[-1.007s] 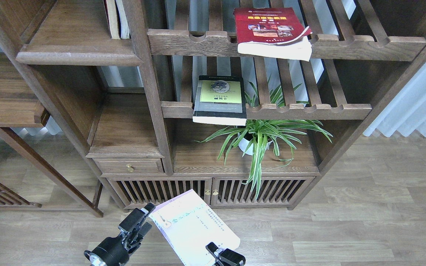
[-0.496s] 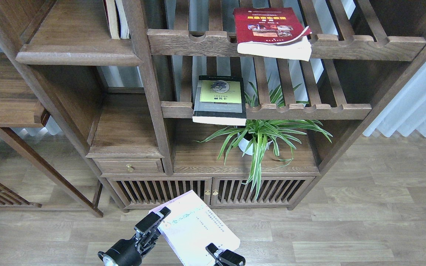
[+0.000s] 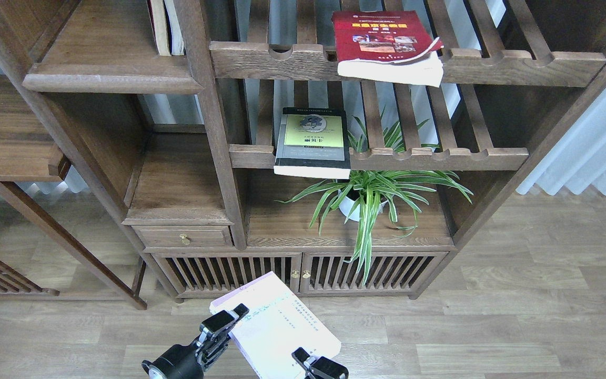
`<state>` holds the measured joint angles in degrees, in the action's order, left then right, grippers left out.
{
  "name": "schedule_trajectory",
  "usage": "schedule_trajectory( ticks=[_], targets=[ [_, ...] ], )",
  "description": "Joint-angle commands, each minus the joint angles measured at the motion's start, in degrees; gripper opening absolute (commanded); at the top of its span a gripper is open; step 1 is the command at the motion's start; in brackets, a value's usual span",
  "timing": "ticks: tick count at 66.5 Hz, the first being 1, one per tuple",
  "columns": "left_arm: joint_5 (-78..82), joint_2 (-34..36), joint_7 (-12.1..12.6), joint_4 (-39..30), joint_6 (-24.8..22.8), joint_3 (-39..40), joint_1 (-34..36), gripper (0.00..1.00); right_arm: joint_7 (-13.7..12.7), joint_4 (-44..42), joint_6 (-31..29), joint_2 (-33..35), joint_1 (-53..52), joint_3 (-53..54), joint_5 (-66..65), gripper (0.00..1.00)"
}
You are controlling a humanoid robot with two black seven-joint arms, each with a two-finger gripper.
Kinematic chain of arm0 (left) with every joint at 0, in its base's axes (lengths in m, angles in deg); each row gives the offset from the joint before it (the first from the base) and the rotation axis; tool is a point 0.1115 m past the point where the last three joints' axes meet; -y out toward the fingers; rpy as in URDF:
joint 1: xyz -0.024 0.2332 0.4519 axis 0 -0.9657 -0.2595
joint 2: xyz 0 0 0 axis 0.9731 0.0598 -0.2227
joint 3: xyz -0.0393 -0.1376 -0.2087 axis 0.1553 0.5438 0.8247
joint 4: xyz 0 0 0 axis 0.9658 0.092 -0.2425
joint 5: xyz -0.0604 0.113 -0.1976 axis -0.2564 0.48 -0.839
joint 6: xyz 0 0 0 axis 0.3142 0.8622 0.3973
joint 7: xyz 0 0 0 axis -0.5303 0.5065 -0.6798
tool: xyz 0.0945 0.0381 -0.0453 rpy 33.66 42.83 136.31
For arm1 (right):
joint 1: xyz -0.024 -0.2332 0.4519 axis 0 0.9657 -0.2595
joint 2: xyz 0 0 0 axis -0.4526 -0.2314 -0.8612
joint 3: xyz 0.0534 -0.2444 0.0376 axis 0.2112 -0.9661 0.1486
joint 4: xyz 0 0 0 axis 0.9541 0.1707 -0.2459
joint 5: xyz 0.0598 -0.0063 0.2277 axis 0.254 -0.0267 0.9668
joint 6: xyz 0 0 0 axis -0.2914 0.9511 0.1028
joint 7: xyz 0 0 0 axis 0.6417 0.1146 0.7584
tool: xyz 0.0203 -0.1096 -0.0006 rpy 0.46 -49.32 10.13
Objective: Organize books on shelf
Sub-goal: 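Lift the white book with the left gripper onto the upper shelf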
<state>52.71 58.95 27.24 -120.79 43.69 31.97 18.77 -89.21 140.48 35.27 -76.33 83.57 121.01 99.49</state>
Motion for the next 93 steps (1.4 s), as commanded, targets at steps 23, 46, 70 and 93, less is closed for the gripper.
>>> schedule_trajectory(
  ticks=[23,46,70,93],
  targets=[
    [0.0,5.5,0.8,-2.8,0.0,3.6,-0.3,0.04,0.6,0.2,0.0,0.0,-0.3,-1.1,-5.5,1.00],
    [-0.1,23.8,2.1,-16.3,0.0,19.0,-3.2,0.04,0.8,-1.0,0.0,0.0,-1.0,-1.1,-5.7,1.00],
    [0.1,37.5,2.9,-20.3,0.0,37.0,-2.7,0.04,0.7,-3.3,0.0,0.0,-2.2,-1.2,-5.9,1.00],
    [0.3,43.3,9.6,-20.2,0.0,37.6,16.9,0.05,0.7,-4.1,0.0,0.0,-3.4,-1.2,-5.9,1.00]
  ],
)
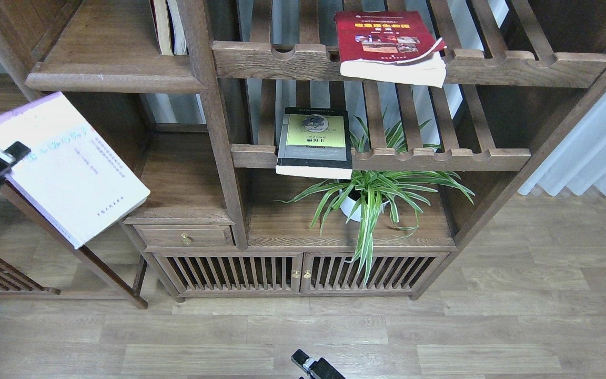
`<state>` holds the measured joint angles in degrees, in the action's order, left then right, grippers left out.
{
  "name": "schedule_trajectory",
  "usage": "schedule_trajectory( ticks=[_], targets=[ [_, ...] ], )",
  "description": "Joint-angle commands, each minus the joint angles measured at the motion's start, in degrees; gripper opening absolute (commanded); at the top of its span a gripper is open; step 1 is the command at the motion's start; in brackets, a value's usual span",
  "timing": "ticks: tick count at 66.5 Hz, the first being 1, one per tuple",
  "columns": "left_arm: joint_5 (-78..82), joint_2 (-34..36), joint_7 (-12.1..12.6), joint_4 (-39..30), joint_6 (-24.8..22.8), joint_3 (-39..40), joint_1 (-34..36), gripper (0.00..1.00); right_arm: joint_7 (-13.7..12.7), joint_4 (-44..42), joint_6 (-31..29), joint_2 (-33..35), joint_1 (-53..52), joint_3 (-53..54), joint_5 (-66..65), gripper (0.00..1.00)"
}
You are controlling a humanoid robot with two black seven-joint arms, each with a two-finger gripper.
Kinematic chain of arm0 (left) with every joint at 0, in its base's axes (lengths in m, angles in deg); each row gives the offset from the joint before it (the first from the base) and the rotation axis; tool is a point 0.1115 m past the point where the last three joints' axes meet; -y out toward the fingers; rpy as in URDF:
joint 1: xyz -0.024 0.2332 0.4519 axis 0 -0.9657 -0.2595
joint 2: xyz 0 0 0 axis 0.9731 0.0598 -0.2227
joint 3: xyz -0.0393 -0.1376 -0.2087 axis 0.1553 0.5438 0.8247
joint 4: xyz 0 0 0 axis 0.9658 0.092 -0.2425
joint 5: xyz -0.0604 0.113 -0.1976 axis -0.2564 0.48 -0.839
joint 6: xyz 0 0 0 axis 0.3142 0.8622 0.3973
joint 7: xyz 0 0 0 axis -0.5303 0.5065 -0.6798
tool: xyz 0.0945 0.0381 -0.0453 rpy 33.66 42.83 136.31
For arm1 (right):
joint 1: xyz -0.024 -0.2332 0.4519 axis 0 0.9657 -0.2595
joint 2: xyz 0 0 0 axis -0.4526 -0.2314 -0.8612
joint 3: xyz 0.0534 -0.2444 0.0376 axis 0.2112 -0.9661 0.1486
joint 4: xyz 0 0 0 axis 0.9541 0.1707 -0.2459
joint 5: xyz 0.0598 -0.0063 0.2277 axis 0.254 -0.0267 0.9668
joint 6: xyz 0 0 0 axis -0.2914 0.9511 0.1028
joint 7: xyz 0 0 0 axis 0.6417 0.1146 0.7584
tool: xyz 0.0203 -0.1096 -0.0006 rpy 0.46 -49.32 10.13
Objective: Organize books on shelf
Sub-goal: 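Lift the white book with the left gripper onto the upper shelf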
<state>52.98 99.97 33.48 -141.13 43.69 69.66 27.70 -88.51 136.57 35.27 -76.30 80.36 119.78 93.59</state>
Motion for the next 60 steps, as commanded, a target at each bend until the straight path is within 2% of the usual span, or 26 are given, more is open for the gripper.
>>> schedule_trajectory(
  ticks=[1,7,16,19,27,36,42,60],
  targets=[
    [0.1,2.5,3.5,0.1,0.0,-0.1,8.4,0.05,0.0,-0.2,0.0,0.0,-0.2,0.0,0.0,1.00],
    [0.4,4.2,5.4,0.2,0.0,-0.1,13.6,0.05,0.1,-0.5,0.0,0.0,-1.4,0.1,0.0,1.00],
    [5.9,5.4,11.1,2.5,0.0,-0.1,21.6,0.05,0.2,-1.3,0.0,0.0,-2.2,0.1,0.1,1.00],
    [8.8,5.0,11.7,3.6,0.0,-0.1,23.4,0.05,0.2,-1.4,0.0,0.0,-2.2,0.1,0.1,1.00],
    [23.0,-0.4,11.8,7.6,0.0,1.2,29.7,0.05,0.2,-1.4,0.0,0.0,-3.4,0.2,0.3,1.00],
    [32.4,-5.8,12.3,8.7,0.0,4.2,31.7,0.05,0.3,-1.4,0.0,0.0,-5.0,0.6,0.5,1.00],
    [38.8,-9.6,12.3,9.1,0.0,4.7,35.8,0.05,0.3,-1.5,0.0,0.0,-6.0,0.6,0.6,1.00],
    [49.3,-10.8,12.4,11.4,0.0,4.0,43.6,0.05,0.8,-1.6,0.0,0.0,-9.9,1.0,0.9,1.00]
  ],
)
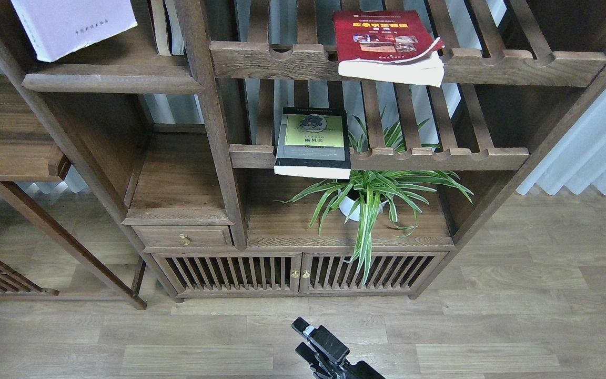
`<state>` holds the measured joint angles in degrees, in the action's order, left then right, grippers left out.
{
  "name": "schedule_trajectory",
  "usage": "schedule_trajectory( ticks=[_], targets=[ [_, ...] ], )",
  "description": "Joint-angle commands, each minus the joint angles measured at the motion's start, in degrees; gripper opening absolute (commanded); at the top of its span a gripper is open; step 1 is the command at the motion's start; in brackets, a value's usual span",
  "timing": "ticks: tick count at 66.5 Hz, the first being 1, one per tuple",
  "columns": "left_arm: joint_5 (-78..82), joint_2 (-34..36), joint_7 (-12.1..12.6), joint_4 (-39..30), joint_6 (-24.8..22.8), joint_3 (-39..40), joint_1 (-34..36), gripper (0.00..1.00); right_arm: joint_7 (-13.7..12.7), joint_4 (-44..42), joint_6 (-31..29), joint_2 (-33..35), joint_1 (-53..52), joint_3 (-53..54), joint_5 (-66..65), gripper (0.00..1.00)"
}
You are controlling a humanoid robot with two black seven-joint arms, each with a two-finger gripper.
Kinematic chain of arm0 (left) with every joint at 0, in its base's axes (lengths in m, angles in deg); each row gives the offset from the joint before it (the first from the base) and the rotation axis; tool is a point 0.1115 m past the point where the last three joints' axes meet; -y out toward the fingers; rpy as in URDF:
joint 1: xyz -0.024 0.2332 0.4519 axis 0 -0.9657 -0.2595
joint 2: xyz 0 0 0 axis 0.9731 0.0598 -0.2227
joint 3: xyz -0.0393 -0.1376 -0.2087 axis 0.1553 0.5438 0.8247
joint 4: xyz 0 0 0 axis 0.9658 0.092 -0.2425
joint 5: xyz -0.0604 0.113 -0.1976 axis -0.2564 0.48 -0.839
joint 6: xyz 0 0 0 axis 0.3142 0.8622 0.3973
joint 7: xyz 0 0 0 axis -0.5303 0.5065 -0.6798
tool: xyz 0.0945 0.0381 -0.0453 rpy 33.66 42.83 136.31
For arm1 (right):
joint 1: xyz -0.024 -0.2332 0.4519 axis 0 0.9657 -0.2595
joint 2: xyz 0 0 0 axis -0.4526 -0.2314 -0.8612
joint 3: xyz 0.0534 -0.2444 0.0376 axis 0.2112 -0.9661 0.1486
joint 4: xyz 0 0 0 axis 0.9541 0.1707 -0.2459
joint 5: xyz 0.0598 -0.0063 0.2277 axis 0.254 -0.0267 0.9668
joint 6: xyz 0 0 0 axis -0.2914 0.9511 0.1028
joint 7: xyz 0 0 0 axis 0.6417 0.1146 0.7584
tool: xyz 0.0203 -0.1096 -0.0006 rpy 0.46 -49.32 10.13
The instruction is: Organize books on shelf
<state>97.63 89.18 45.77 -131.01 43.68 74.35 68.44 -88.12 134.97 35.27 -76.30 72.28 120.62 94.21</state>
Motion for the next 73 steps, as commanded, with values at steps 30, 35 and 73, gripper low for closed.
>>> schedule_trajectory(
  ticks=[30,35,73],
  targets=[
    [18.4,-13.4,-2.2,13.0,0.0,-3.0,10.0,0.05,12.1,0.1,0.0,0.0,-12.3,2.9,4.4,1.00],
    [19.9,-15.2,-3.7,14.5,0.0,-3.3,11.4,0.05,12.1,0.3,0.0,0.0,-12.2,3.0,4.4,1.00],
    [26.6,-16.7,-19.6,24.8,4.4,-9.0,15.6,0.05,12.2,1.3,0.0,0.0,-13.8,6.7,5.6,1.00]
  ],
)
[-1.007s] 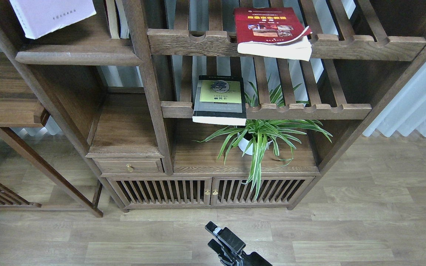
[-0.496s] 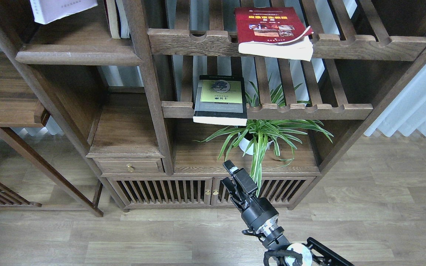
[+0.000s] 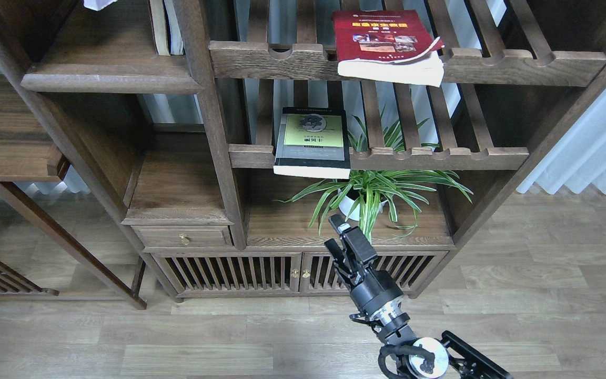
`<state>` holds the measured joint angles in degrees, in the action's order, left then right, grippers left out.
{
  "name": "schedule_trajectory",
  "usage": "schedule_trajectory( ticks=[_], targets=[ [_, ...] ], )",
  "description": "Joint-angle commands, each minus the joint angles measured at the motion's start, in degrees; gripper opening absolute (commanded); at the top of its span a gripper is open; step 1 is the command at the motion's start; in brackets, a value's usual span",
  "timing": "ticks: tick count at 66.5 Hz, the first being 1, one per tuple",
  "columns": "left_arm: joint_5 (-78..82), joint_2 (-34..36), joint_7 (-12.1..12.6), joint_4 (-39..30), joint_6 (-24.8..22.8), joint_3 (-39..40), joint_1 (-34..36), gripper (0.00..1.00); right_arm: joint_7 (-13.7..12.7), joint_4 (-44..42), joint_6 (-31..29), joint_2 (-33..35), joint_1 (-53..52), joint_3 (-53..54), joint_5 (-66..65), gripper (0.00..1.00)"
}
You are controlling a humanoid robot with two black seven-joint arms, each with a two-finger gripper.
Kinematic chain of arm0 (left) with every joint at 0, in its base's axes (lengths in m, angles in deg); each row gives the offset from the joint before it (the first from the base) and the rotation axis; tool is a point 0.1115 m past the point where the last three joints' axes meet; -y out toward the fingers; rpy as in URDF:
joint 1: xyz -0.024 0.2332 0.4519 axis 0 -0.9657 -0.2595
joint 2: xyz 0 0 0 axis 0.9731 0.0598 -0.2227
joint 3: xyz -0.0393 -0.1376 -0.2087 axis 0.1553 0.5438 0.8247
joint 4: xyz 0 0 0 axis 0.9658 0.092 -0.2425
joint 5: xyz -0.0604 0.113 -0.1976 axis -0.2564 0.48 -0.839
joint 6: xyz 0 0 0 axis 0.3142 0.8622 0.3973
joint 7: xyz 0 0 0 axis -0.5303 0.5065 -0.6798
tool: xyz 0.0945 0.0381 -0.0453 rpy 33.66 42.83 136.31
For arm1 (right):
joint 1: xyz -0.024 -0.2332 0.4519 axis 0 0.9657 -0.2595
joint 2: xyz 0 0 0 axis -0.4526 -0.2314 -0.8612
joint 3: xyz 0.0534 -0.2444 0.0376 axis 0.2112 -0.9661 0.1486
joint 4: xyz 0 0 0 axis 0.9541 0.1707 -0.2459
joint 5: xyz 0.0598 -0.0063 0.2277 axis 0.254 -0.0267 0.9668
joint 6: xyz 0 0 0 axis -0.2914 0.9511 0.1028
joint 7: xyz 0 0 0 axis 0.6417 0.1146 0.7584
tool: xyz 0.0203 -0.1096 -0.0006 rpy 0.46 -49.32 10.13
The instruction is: Organize books on shelf
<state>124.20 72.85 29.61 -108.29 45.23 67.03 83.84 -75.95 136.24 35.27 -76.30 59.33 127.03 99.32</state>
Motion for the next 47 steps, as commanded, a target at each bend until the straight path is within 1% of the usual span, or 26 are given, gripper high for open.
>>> schedule_trajectory(
  ticks=[1,4,9,13,20,25,30,40,47],
  targets=[
    [0.0,-0.4,-5.7,3.2,4.5,-3.3,0.5,0.05,0.0,0.0,0.0,0.0,-1.3,0.3,1.5,1.00],
    [0.0,-0.6,-6.7,3.6,5.6,-4.5,0.5,0.05,0.0,0.0,0.0,0.0,-1.9,0.2,2.0,1.00],
    [0.0,-0.6,-7.4,4.2,7.0,-5.9,0.7,0.05,0.0,0.1,0.0,0.0,-2.6,0.2,2.5,1.00],
    [-0.3,-1.2,-8.0,4.8,8.3,-6.0,0.7,0.05,0.0,0.2,0.0,0.0,-3.0,0.3,3.0,1.00],
    [-0.3,-2.9,-9.9,6.5,10.5,-6.3,0.8,0.05,0.0,1.2,0.0,0.0,-3.3,0.4,3.3,1.00],
    [-0.1,-4.2,-10.6,7.3,11.1,-6.7,0.7,0.05,0.0,2.2,0.0,0.0,-3.3,0.4,3.3,1.00],
    [0.0,-5.1,-11.0,7.4,11.7,-7.4,0.7,0.05,0.0,3.3,0.0,0.0,-3.3,0.5,3.3,1.00],
    [-0.1,-7.1,-10.9,7.5,13.8,-8.5,1.1,0.06,-0.1,4.2,0.0,0.0,-3.2,1.2,3.4,1.00],
    [-0.1,-8.0,-10.8,8.7,14.4,-9.8,2.0,0.07,-0.1,4.2,0.0,0.0,-2.9,1.3,3.7,1.00]
  ],
)
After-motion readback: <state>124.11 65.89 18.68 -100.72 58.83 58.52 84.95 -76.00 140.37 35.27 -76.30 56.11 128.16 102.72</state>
